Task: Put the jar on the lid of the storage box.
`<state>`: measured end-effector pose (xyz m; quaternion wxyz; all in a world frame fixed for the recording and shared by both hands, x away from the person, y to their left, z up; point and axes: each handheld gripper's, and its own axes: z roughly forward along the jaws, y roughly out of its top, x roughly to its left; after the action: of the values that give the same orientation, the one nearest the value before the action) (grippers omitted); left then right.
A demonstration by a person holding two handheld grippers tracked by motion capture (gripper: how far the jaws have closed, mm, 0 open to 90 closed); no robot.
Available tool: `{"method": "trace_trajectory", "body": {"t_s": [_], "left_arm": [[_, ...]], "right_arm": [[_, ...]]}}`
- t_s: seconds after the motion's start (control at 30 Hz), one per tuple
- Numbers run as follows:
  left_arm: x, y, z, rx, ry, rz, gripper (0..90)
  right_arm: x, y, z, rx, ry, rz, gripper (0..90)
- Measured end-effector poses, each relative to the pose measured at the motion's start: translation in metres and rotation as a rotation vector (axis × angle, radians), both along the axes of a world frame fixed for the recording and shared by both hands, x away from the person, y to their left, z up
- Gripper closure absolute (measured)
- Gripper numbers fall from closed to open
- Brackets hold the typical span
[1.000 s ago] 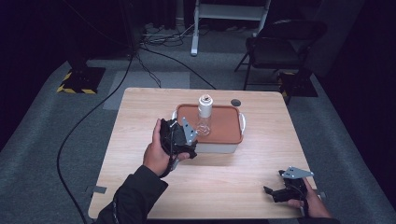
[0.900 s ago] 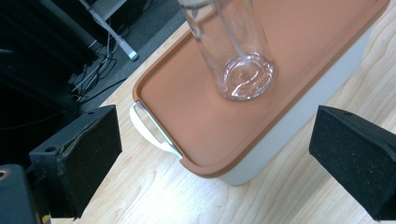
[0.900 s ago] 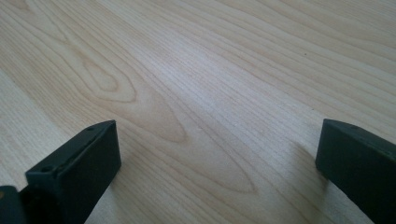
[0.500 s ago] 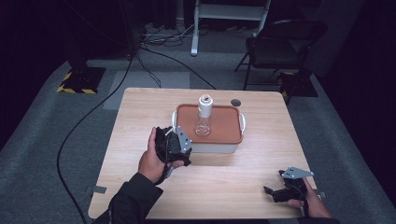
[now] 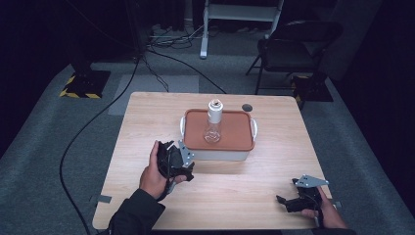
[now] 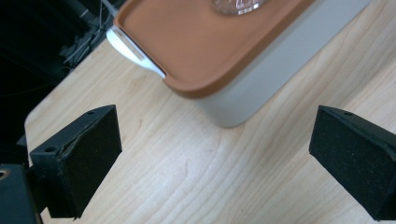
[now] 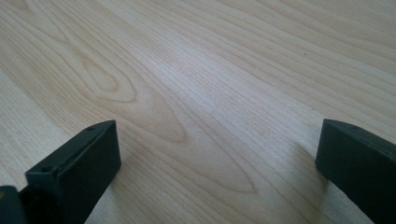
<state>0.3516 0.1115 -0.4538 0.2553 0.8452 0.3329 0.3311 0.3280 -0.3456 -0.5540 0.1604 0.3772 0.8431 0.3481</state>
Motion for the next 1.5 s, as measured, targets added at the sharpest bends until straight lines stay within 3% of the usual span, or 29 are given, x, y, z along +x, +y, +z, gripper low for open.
{"method": "trace_trajectory", "body": {"t_s": [0.83, 1.5], "left_arm": [[-0.014, 0.029, -0.040, 0.021, 0.088, 0.045, 2.4], [-0.020, 0.052, -0.066, -0.053, 0.136, 0.104, 2.4]], "right_arm": [[0.000, 0.000, 0.000, 0.000, 0.000, 0.000, 0.0], [0.000, 0.000, 0.000, 0.000, 0.000, -0.002, 0.0]]}}
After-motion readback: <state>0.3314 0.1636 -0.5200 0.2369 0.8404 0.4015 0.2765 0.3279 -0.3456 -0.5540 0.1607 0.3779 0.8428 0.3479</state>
